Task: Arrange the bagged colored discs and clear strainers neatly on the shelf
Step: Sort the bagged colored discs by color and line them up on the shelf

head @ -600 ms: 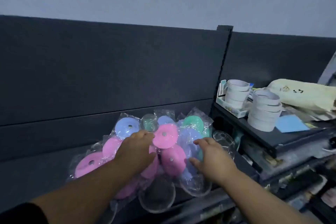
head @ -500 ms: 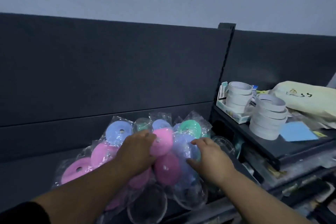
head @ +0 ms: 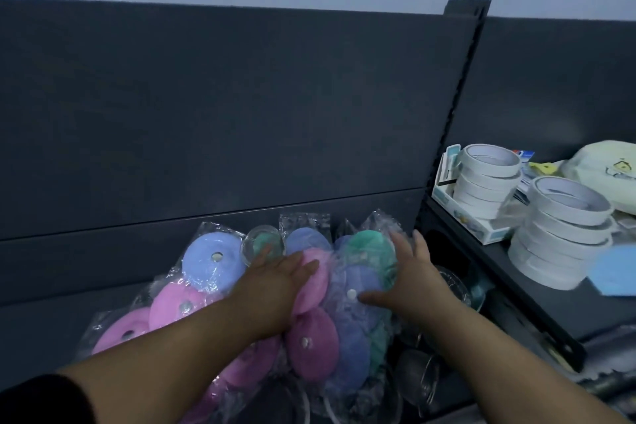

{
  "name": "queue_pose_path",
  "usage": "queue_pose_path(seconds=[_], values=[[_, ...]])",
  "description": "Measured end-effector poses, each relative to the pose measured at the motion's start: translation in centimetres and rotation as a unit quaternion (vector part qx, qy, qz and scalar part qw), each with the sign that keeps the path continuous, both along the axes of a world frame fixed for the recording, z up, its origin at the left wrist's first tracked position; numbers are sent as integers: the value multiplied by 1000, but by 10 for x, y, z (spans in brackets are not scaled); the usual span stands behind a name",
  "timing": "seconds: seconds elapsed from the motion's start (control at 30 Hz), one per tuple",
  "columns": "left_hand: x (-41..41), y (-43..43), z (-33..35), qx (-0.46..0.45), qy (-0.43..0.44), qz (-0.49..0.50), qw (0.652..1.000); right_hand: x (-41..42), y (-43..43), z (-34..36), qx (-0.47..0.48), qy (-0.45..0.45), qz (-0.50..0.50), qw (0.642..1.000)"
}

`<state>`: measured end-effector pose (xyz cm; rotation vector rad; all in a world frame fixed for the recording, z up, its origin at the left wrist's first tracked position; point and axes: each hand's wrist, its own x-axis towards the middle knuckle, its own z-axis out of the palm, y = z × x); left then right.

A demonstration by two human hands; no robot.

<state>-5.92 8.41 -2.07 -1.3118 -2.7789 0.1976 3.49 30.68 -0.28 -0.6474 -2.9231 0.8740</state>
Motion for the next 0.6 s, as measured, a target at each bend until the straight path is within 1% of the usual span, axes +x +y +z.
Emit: queue_pose_path(seconds=[0.07,0.17,0.27,0.33,0.43,0.5,0.53,0.57,0.6], values=[[-2,-1,0,32,10,-20,999,-2,0,0,-15,-9,-19,1000],[-2,-2,-3,124,6,-36,992,-6,0,0,0,54,-27,998],[4,3,1,228,-47,-50,971,-6,-3,1,-10,101,-44,994],[8,3,4,239,-74,-35,968,-5,-7,3,1,109,-42,993],[16,-6,-1,287,-90,-35,953,4,-18,6,29,100,-35,994],[21,-14,-5,287,-67,-49,954,13,-26,6,44,83,-44,995],[23,-16,-7,277,-47,-55,958,16,-32,5,35,86,-47,995],[25,-17,-9,269,-22,-53,961,19,-38,6,3,97,-50,994],[28,-17,-10,269,-20,-60,961,20,-44,6,-61,105,-51,991]])
